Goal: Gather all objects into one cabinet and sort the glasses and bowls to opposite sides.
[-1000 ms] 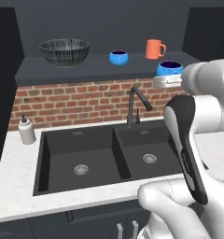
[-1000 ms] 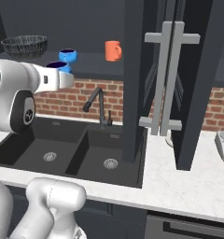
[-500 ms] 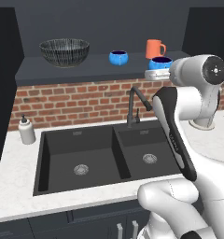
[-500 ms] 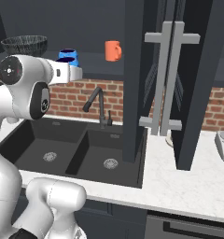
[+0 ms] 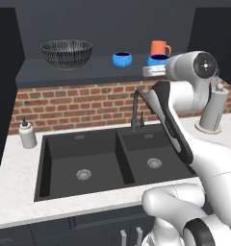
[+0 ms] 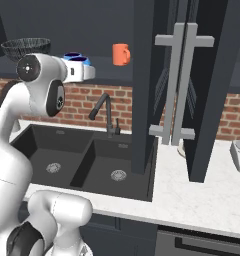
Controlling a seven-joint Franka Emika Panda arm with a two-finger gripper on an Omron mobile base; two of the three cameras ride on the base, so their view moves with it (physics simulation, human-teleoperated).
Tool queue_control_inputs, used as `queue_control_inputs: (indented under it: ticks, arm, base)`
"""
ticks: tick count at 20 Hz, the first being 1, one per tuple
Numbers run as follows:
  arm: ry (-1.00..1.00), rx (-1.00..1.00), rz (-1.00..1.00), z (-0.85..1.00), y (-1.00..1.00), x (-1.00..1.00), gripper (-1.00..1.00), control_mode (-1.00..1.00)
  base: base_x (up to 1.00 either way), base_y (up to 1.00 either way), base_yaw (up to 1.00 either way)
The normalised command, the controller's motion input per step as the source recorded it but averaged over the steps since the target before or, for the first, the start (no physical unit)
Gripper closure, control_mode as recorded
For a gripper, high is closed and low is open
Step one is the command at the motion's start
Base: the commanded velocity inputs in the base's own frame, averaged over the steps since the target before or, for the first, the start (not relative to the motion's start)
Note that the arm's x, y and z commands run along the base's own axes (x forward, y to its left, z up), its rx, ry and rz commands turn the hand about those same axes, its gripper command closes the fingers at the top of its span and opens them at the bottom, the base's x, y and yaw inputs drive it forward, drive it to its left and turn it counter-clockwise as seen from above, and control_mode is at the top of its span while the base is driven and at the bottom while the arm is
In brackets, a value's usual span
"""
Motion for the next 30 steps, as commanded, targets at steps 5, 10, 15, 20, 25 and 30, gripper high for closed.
queue_control_inputs:
  ticks: [5,10,15,20,25,30]
  arm:
    - [0.0,0.0,0.0,-0.1,0.0,0.5,1.0,-1.0]
    - [0.0,0.0,0.01,-0.08,0.02,0.35,1.0,-1.0]
    - [0.0,0.0,0.02,-0.03,0.07,0.39,1.0,-1.0]
    - [0.0,0.0,0.02,0.0,0.02,0.36,1.0,-1.0]
    - [0.0,0.0,0.01,0.0,0.0,0.24,1.0,-1.0]
    - [0.0,0.0,0.0,0.0,0.03,0.24,1.0,-1.0]
  base:
    - [0.0,0.0,0.0]
    - [0.0,0.0,0.0]
    - [0.0,0.0,0.0]
    - [0.0,0.0,0.0]
    - [0.0,0.0,0.0]
    - [0.0,0.0,0.0]
